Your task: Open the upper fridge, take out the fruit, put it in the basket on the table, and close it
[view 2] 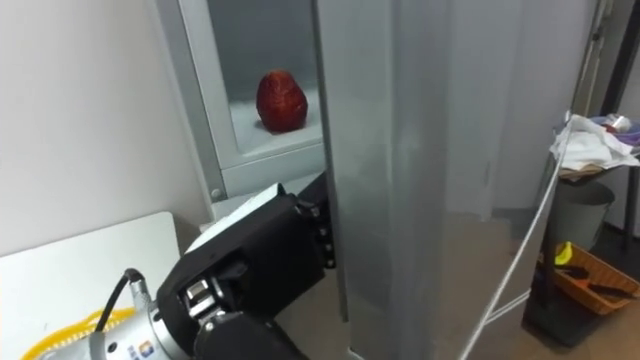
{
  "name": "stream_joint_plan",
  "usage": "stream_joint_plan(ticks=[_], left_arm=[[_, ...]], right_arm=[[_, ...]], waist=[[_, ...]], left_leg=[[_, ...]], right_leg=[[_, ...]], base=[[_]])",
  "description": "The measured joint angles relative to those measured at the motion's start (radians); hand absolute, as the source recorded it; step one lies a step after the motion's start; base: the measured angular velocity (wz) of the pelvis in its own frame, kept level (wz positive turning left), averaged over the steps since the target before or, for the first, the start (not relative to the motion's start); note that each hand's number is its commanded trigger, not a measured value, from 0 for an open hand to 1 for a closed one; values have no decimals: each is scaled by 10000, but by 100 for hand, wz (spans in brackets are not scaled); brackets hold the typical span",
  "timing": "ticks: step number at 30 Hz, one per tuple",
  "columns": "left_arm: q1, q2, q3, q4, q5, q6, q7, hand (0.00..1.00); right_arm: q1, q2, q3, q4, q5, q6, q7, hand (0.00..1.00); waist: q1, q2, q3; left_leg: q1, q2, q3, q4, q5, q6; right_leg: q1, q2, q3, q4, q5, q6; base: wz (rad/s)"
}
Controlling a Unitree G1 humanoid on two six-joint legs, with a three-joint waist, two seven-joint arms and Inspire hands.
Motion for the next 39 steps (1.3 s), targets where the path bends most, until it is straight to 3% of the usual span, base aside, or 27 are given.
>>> stream_joint_plan(ticks=[6,13,19,28,31,35,39], left_arm=[[-538,-21,-231,142,4,0,-180,0],[-607,-69,-365,154,19,-3,-242,0],[-716,-312,-648,273,56,-3,-252,0],[-1318,-415,-1181,372,-63,3,-352,0],[-1685,-437,-1560,383,-95,3,-349,0],[-2098,-720,-1885,607,-95,-18,-363,0],[-2136,-954,-2030,794,-96,-48,-456,0]], right_arm=[[4,-2,-4,-7,92,-36,6,0],[-70,-72,-9,40,285,-293,5,0],[-89,-96,-4,106,398,-355,7,0],[-135,-157,-2,-4,412,-343,123,0],[-153,-206,32,-5,613,-351,117,0],[-202,-238,228,-9,764,-389,96,0],[-276,-258,342,-7,809,-411,61,0]], waist=[[-40,40,21],[-376,38,28],[-533,21,40],[-802,112,9],[-827,189,40],[-834,297,68],[-907,296,70]], left_leg=[[7,1,30,-39,1,-1],[-5,3,125,-43,1,-1],[-3,3,254,-42,0,-1],[-144,10,253,-104,0,-1],[-166,5,251,-12,0,-1],[-162,3,254,70,2,-5],[-133,10,253,133,5,-8]], right_leg=[[-103,7,14,2,2,-3],[-76,20,115,-14,1,-4],[-128,38,247,-34,1,1],[-255,55,223,-177,74,21],[-266,29,235,-187,83,24],[-258,18,268,-191,70,14],[-252,17,288,-191,27,-14]], base=[[-1],[-4],[-6],[0],[-2],[-5],[-2]])
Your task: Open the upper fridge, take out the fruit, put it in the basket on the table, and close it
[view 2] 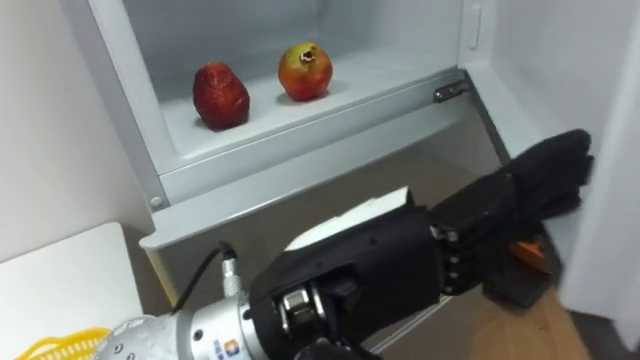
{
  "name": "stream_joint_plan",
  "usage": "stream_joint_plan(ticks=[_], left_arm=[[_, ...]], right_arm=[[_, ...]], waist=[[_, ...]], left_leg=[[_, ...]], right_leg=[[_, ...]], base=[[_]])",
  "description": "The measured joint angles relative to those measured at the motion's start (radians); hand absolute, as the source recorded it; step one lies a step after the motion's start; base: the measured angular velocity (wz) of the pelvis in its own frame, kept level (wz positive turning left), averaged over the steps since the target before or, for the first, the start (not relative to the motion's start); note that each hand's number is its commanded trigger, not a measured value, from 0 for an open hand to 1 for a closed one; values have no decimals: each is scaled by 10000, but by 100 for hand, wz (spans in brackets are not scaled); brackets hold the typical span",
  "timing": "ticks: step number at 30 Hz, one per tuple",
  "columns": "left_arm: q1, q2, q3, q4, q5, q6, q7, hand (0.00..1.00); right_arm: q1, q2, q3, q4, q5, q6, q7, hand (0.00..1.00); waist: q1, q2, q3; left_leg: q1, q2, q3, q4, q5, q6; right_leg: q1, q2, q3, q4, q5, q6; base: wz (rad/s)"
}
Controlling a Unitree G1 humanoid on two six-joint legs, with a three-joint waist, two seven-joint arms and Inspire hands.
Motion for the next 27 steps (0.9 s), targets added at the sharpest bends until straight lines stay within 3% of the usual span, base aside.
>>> stream_joint_plan(ticks=[6,11,14,27], left_arm=[[-25,-474,-258,319,0,-11,-64,0],[-26,-530,-382,331,-4,-11,-218,0],[-26,-678,-471,445,-169,-11,-308,0],[-29,-835,-477,445,-199,1,-513,0]], right_arm=[[-75,-3,24,3,-73,1,-294,0],[-95,-8,42,11,-76,26,-388,0],[-79,-11,47,29,-77,52,-373,0],[-167,-12,58,14,-113,56,-368,0]], waist=[[-279,-72,49],[-463,-102,64],[-466,-103,64],[-468,-83,50]], left_leg=[[105,2,0,-33,1,-1],[142,3,-1,-31,1,0],[142,3,-2,-30,1,0],[84,4,-10,4,1,0]], right_leg=[[75,2,-8,22,-2,3],[133,1,-8,4,6,15],[140,0,-7,5,14,23],[124,-3,-7,-39,17,23]], base=[[1],[0],[0],[0]])
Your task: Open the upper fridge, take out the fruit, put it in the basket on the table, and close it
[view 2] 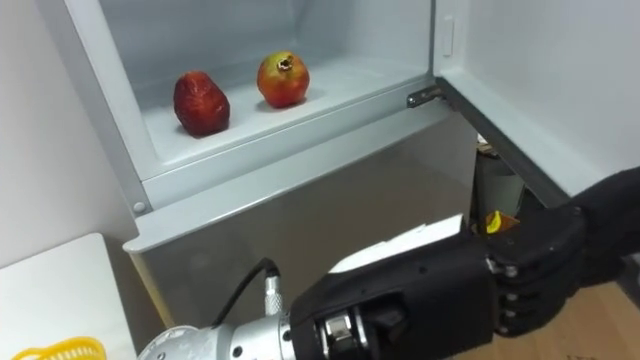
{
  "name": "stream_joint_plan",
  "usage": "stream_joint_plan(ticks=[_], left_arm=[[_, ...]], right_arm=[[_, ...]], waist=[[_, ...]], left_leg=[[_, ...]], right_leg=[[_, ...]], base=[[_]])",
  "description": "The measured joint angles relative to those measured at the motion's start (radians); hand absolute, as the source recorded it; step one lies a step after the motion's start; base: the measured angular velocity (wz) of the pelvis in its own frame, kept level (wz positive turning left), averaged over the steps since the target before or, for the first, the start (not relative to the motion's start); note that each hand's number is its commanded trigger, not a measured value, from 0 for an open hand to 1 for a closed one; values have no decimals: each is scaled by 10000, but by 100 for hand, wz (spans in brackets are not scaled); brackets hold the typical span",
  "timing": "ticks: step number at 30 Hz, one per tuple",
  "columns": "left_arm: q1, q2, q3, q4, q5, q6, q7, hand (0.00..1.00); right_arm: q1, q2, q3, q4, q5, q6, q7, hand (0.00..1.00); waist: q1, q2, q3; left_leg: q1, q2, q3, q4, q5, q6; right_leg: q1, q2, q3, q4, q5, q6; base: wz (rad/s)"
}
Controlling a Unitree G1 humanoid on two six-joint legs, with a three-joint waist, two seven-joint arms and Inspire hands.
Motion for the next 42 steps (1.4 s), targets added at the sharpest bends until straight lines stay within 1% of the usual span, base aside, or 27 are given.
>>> stream_joint_plan(ticks=[2,4,7,10,13,14,15,17,20,25,26,28,30,31,32,33,34,35,36,37,38,39,40,41,42], left_arm=[[-1,-36,-3,0,-1,1,-48,0],[-6,-111,-46,1,0,2,-46,0],[-61,-174,-103,3,1,13,-31,0],[-296,-177,-178,29,1,29,-11,0],[-731,-232,-337,250,-15,28,77,0],[-905,-304,-389,361,-15,28,122,0],[-1055,-451,-421,564,-15,28,148,0],[-1214,-641,-487,793,-15,28,206,0],[-1246,-897,-553,977,-4,29,381,0],[-1246,-877,-558,981,109,28,572,0],[-1246,-825,-551,980,111,27,609,0],[-1246,-701,-543,980,106,25,610,0],[-1244,-402,-417,862,408,8,609,0],[-1229,-286,-347,792,543,8,611,0],[-1089,28,-139,463,849,9,615,0],[-854,441,174,-79,1015,5,619,0],[-761,660,349,-316,1119,2,619,0],[-517,1052,865,-878,1630,3,615,0],[-149,1413,1559,-1490,2245,-10,623,0],[64,1583,1923,-1749,2470,-17,638,0],[546,1933,2609,-2198,2831,-46,765,0],[1031,2198,3227,-2561,3147,-94,940,0],[1262,2286,3493,-2681,3269,-106,1032,0],[1597,2370,3949,-2805,3625,-132,1195,0],[1851,2364,4400,-2955,4028,-132,1286,0]], right_arm=[[-17,0,10,15,9,0,-5,0],[-80,1,28,70,7,3,-20,0],[-236,4,232,171,9,-11,-39,0],[-363,1,393,313,27,-6,-52,0],[-416,-5,509,417,72,7,-53,0],[-417,-22,680,414,64,13,-59,0],[-409,-22,799,412,44,14,-57,0],[-418,-15,805,405,47,13,-51,0],[-410,-46,830,399,52,12,-63,0],[-412,-79,1162,480,28,15,-92,0],[-414,-79,1167,508,35,9,-87,0],[-399,-69,1166,497,71,1,-44,0],[-414,-71,1100,432,8,-48,-3,0],[-417,-71,1050,429,1,-68,-3,0],[-393,-69,1009,432,10,-104,-6,0],[-346,-68,936,423,25,-131,2,0],[-310,-67,886,424,20,-132,6,0],[-204,-68,552,432,18,-133,28,0],[-97,-67,268,467,20,-126,30,0],[-30,-57,158,469,4,-127,22,0],[176,-6,-105,443,-1,-144,-26,0],[340,60,-213,443,-17,-134,-65,0],[407,89,-254,453,-50,-128,-66,0],[482,141,-374,488,-221,-134,-76,0],[545,190,-520,465,-513,-141,-107,0]], waist=[[-2,16,-11],[-13,60,-42],[-43,66,-45],[-74,94,-65],[-85,135,-93],[-104,163,-113],[-143,180,-122],[-225,191,-128],[-260,198,-124],[-208,196,-112],[-123,193,-111],[56,139,-73],[320,36,-5],[393,17,8],[566,-11,23],[674,-34,27],[759,-46,30],[1086,-77,21],[1451,-126,-8],[1599,-157,-26],[1781,-248,-80],[2047,-357,-145],[2192,-413,-169],[2463,-495,-176],[2669,-563,-207]], left_leg=[[-18,0,-3,9,0,0],[-113,3,-19,47,0,0],[-172,3,-26,60,0,0],[-254,3,-65,68,0,0],[-264,3,-70,68,0,0],[-268,-1,-68,68,0,0],[-263,-3,-68,68,0,0],[-253,-3,-65,69,0,0],[-244,4,-44,75,0,0],[-140,6,-39,40,0,0],[-70,3,-42,24,0,-1],[68,3,-38,-3,0,-1],[86,11,-46,-6,1,-2],[76,15,-63,-6,2,-4],[69,20,-125,-21,9,-11],[51,22,-262,-20,9,-12],[38,22,-308,-19,10,-13],[21,22,-367,-18,23,-25],[20,28,-395,-3,49,-60],[20,29,-443,8,57,-63],[0,32,-632,19,63,-72],[-3,27,-834,18,71,-87],[9,27,-860,21,83,-105],[34,21,-1044,26,87,-112],[29,13,-1165,26,87,-112]], right_leg=[[-5,0,-4,-18,0,0],[-18,2,-17,-131,54,8],[-63,0,-17,-137,58,8],[-84,-2,-42,-132,74,11],[-88,-2,-41,-138,88,11],[-72,-8,-40,-138,87,12],[-30,-10,-42,-140,87,12],[-17,-9,-38,-141,87,12],[-7,-2,-20,-156,85,9],[28,6,-28,-179,80,8],[90,5,-18,-171,75,9],[175,6,-12,-138,61,-4],[189,8,-35,-117,23,-17],[188,9,-61,-113,27,-20],[182,13,-109,-118,34,-30],[185,3,-241,-118,37,-36],[186,-2,-300,-109,39,-40],[183,-3,-319,-82,37,-48],[212,0,-320,-72,35,-67],[227,0,-349,-78,37,-78],[341,-9,-544,-122,34,-99],[385,-8,-681,-134,27,-122],[392,-7,-708,-144,26,-128],[535,-13,-885,-196,25,-134],[624,-35,-1090,-302,27,-138]], base=[[0],[2],[0],[3],[1],[0],[0],[-2],[-3],[0],[-5],[-5],[2],[8],[17],[22],[22],[10],[5],[18],[41],[42],[42],[39],[41]])
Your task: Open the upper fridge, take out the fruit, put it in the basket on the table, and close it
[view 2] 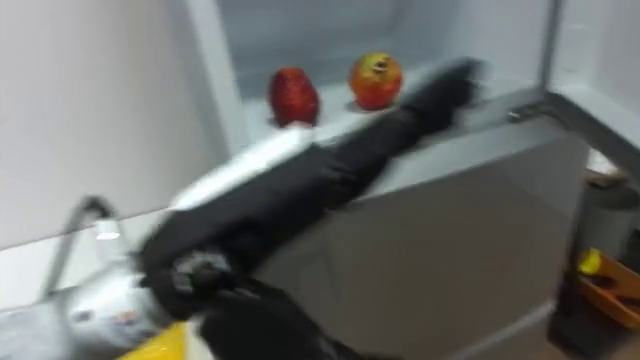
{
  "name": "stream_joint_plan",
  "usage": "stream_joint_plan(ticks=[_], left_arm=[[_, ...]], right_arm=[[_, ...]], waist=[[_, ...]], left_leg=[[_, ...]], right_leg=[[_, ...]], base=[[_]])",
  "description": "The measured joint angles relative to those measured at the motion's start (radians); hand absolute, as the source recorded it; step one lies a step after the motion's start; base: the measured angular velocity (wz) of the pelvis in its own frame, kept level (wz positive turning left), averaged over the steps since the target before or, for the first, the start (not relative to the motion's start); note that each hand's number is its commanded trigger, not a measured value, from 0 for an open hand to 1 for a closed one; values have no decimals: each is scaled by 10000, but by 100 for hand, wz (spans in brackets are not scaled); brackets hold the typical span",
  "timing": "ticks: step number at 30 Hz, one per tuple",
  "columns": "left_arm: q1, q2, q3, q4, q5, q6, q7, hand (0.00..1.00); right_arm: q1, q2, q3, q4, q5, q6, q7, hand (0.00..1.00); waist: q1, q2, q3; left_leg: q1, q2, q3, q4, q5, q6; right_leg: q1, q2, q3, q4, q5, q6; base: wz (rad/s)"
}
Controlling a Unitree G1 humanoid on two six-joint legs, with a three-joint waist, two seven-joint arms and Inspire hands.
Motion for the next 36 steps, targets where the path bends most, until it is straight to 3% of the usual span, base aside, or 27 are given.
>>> stream_joint_plan(ticks=[3,5,10,13,15,19,22,23,25,27,28,30,31,33,34,36], left_arm=[[292,-9,1002,-362,358,-125,556,0],[294,-3,1501,-387,479,-315,998,0],[307,7,2883,-465,803,-654,2229,0],[611,63,3951,-476,863,-971,3169,0],[1585,13,4854,-482,1063,-1260,4083,0],[2852,-57,6371,-460,714,-1349,5134,0],[3942,-369,7683,-300,-294,-1573,6349,0],[4387,-594,8106,-104,-1135,-1739,6804,0],[4946,-732,8433,647,-2401,-1945,7378,0],[5454,-890,8669,2043,-5013,-2047,8033,0],[5647,-932,8721,2472,-5768,-2047,8164,0],[6114,-1185,8796,4755,-8154,-1988,8565,0],[6186,-1279,8799,5449,-8645,-1984,8609,0],[6219,-1483,8704,8397,-10702,-1753,8806,0],[6217,-1527,8589,9068,-11138,-1731,8819,0],[6056,-1620,7847,12015,-11967,-1586,8807,0]], right_arm=[[-29,99,-92,-92,-390,-100,-138,0],[-85,100,-93,-212,-493,-116,-191,0],[115,145,-124,-540,-682,-260,-358,0],[216,140,-317,-666,-663,-293,-408,0],[288,147,-490,-724,-688,-311,-567,0],[653,176,-575,-964,-697,-362,-775,0],[944,190,-783,-978,-648,-367,-1043,0],[1012,176,-834,-978,-668,-311,-1064,0],[1125,177,-887,-990,-617,-287,-1094,0],[1291,214,-854,-1291,-379,-207,-1157,0],[1340,246,-833,-1312,-362,-150,-1200,0],[1308,377,-769,-1605,-531,215,-1197,0],[1306,418,-782,-1623,-666,304,-1182,0],[1167,548,-776,-1710,-919,596,-945,0],[1088,573,-779,-1752,-959,628,-896,0],[968,618,-777,-1738,-1173,736,-743,0]], waist=[[519,-143,17],[732,-54,-45],[1210,0,-65],[1650,83,-75],[1783,227,-92],[2204,187,-54],[2341,121,-2],[2405,112,16],[2475,137,43],[2731,76,45],[2780,54,56],[2915,-59,49],[2912,-86,54],[2917,-234,14],[2911,-246,-7],[2866,-512,9]], left_leg=[[-30,-16,-161,27,0,-1],[-153,-31,-247,49,0,-1],[-138,-114,-627,50,51,-6],[-126,-138,-716,38,63,-7],[-134,-168,-778,45,66,-5],[-127,-204,-969,47,75,-19],[-36,-258,-1233,44,78,-22],[7,-282,-1271,33,78,-22],[35,-336,-1403,34,77,-21],[26,-383,-1500,46,76,-20],[6,-394,-1512,45,76,-20],[-64,-420,-1503,28,77,-21],[-78,-422,-1500,30,78,-22],[-187,-423,-1499,43,86,-36],[-189,-422,-1503,47,87,-38],[-108,-417,-1524,66,86,-37]], right_leg=[[50,-17,-137,-25,-12,-16],[59,-39,-252,-23,-14,-16],[201,-124,-627,-17,-77,-3],[230,-144,-699,-14,-110,5],[258,-186,-851,-2,-155,9],[247,-217,-1005,6,-261,-7],[422,-253,-1225,3,-312,19],[469,-283,-1280,23,-363,33],[527,-344,-1401,53,-472,59],[398,-421,-1427,346,-636,55],[359,-436,-1427,404,-675,53],[78,-506,-1388,765,-836,21],[37,-520,-1388,831,-869,20],[-99,-519,-1360,897,-901,2],[-92,-514,-1358,880,-898,0],[65,-504,-1394,783,-870,17]], base=[[20],[14],[23],[6],[12],[15],[26],[18],[18],[6],[0],[-4],[0],[0],[0],[2]])
